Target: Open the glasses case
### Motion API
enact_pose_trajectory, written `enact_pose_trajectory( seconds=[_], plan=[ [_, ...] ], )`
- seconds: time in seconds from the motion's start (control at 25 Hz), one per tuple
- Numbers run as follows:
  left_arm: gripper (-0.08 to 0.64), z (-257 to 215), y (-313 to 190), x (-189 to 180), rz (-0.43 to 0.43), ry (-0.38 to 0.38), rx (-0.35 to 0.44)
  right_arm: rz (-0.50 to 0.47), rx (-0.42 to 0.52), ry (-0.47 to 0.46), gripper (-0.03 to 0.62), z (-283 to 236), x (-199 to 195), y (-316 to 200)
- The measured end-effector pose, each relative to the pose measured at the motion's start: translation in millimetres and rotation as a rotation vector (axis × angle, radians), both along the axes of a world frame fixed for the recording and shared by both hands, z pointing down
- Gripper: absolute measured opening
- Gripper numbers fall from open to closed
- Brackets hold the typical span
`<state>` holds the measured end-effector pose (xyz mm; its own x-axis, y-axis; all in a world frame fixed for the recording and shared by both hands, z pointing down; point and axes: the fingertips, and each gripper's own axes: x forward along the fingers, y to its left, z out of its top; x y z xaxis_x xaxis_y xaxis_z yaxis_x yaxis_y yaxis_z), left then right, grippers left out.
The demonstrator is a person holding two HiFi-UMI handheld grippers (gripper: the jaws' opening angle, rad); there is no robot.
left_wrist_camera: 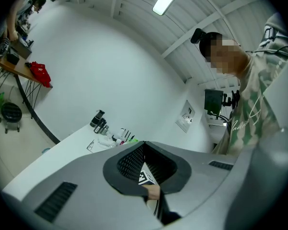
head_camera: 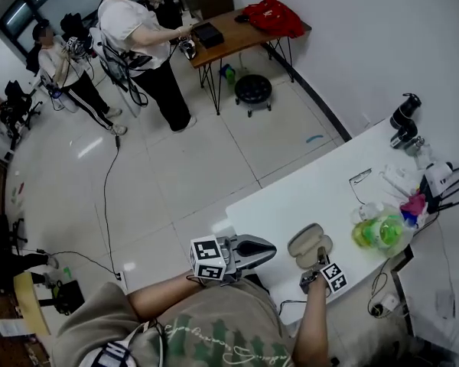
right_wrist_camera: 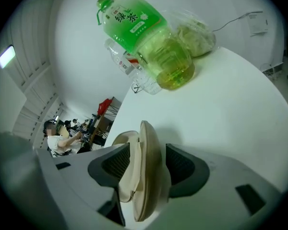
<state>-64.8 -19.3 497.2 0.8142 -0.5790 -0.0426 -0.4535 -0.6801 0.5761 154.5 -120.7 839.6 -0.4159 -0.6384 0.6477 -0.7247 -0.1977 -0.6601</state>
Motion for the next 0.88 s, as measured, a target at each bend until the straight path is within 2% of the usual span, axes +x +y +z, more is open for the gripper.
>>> enact_pose_trajectory(
  seconds=[0.2, 0.32, 0.44, 0.56, 0.68, 0.76, 0.88],
  plan=[
    [0.008, -4, 7, 4, 0.056, 0.011, 0.0, 0.007, 0.08, 0.035, 0.212, -30, 17, 15],
    [0.008, -2, 0, -9, 0.047, -0.008, -0.016, 0.023, 0.105, 0.064, 0.212, -51, 11, 24],
    [0.008, 16, -15, 0, 0.055, -0.031, -0.041, 0.052, 0.147, 0.084, 0.212, -71, 30, 35],
    [0.008, 37, -27, 12, 0.101, -0.03, -0.078, 0.084, 0.255, 0.021, 0.212, -103, 36, 45],
    [0.008, 54, -27, 18, 0.17, -0.066, -0.09, 0.093, 0.382, -0.061, 0.21, -140, 15, 59],
    [0.008, 57, -33, 25, 0.207, -0.067, -0.09, 0.087, 0.427, -0.066, 0.21, -157, 2, 65],
    [0.008, 57, -44, 37, 0.254, -0.039, -0.102, 0.028, 0.495, -0.081, 0.209, -183, -21, 66]
  ],
)
